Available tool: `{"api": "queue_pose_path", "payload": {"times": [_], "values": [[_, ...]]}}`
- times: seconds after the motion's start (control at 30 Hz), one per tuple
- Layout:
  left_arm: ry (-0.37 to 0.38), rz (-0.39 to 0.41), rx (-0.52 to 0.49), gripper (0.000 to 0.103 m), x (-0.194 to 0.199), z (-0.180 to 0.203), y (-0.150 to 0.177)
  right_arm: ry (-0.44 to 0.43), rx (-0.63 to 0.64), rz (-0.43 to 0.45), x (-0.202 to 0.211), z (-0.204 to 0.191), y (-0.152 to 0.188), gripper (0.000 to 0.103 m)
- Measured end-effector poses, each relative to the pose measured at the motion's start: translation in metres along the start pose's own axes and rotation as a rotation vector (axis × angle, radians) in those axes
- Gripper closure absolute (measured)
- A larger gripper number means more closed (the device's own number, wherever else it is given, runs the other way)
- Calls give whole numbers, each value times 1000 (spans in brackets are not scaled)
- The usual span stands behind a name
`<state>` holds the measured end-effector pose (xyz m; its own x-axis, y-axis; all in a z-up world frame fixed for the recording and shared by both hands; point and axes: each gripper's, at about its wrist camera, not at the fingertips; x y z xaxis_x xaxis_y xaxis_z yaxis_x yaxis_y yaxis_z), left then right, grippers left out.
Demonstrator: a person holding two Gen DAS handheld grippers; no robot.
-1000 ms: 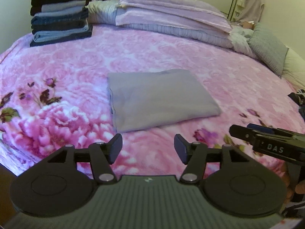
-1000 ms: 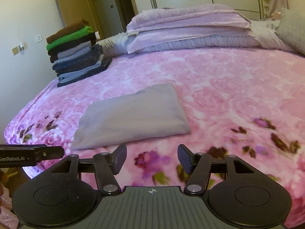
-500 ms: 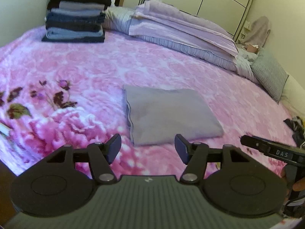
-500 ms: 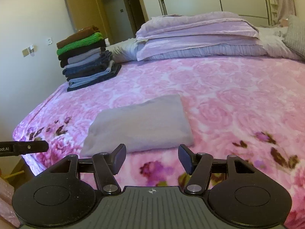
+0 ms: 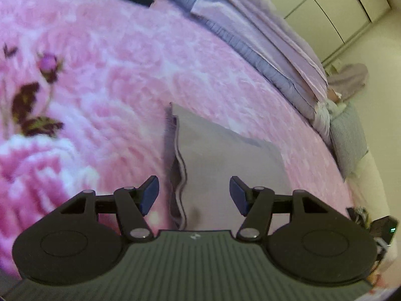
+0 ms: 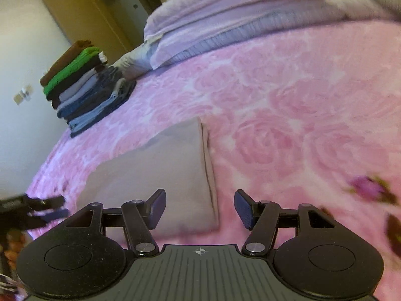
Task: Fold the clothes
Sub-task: 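Grasp the folded tank top's edge with the right gripper while the left gripper grasps beside it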
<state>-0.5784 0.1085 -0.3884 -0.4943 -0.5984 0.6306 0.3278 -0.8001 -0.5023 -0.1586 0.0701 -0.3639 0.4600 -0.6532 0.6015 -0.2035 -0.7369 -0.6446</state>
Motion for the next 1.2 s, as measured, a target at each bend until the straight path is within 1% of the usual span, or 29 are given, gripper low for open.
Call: {"api": "queue_pose_path", "payload": {"times": [0.07, 0.2, 0.27, 0.33, 0.37, 0.47, 0.6, 0.63, 0.67, 0.7, 0.73, 0.77, 0.8, 0.87, 0.93, 1.0, 1.07, 1.1, 1.2], "values": [[7, -18, 34, 46, -12, -8, -5, -13, -30, -25, -18, 10, -10, 45], [40, -28, 53, 47, -27, -15, -15, -92, -130, -70, -49, 30, -23, 46], [61, -34, 64, 49, -34, -18, -21, -128, -145, -83, -60, 36, -31, 46], [80, -39, 69, 50, -41, -20, -25, -164, -151, -109, -71, 39, -40, 49], [90, -46, 75, 53, -44, -21, -27, -172, -149, -120, -76, 39, -43, 52], [116, -64, 83, 62, -56, -24, -33, -204, -146, -144, -92, 41, -50, 57], [151, -79, 123, 70, -67, -31, -38, -246, -163, -161, -107, 45, -54, 66], [159, -83, 124, 71, -69, -31, -38, -259, -163, -163, -111, 46, -54, 67], [162, -85, 122, 75, -70, -31, -38, -280, -158, -166, -115, 46, -54, 70], [158, -87, 119, 78, -71, -31, -37, -293, -148, -167, -119, 45, -54, 78], [156, -92, 113, 82, -72, -30, -37, -304, -142, -168, -122, 46, -54, 82], [152, -95, 105, 85, -72, -28, -37, -326, -140, -171, -126, 46, -52, 90], [143, -97, 101, 87, -73, -27, -36, -341, -140, -174, -129, 47, -51, 94], [130, -93, 79, 94, -75, -23, -35, -358, -140, -159, -129, 50, -48, 95], [106, -74, 50, 95, -74, -16, -34, -348, -140, -157, -127, 50, -47, 95], [78, -56, 22, 97, -67, -8, -32, -291, -102, -164, -123, 38, -50, 96], [51, -48, 28, 97, -59, 2, -35, -219, -45, -179, -117, 19, -55, 96], [39, -35, 12, 97, -51, 11, -38, -197, -28, -185, -112, 10, -60, 97], [11, 2, -1, 97, -17, 36, -52, -212, -24, -179, -90, -14, -82, 97]]}}
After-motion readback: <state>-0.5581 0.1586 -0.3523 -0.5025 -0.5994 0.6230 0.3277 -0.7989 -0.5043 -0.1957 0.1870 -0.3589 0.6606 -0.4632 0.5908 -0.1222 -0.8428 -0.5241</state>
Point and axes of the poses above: each gripper's, at about its wrist camera, not at the fingertips, and x roughly against the way its jaws point, z to its right, y to its underside, and after that the axes turned 2 degrees about z, right-handed
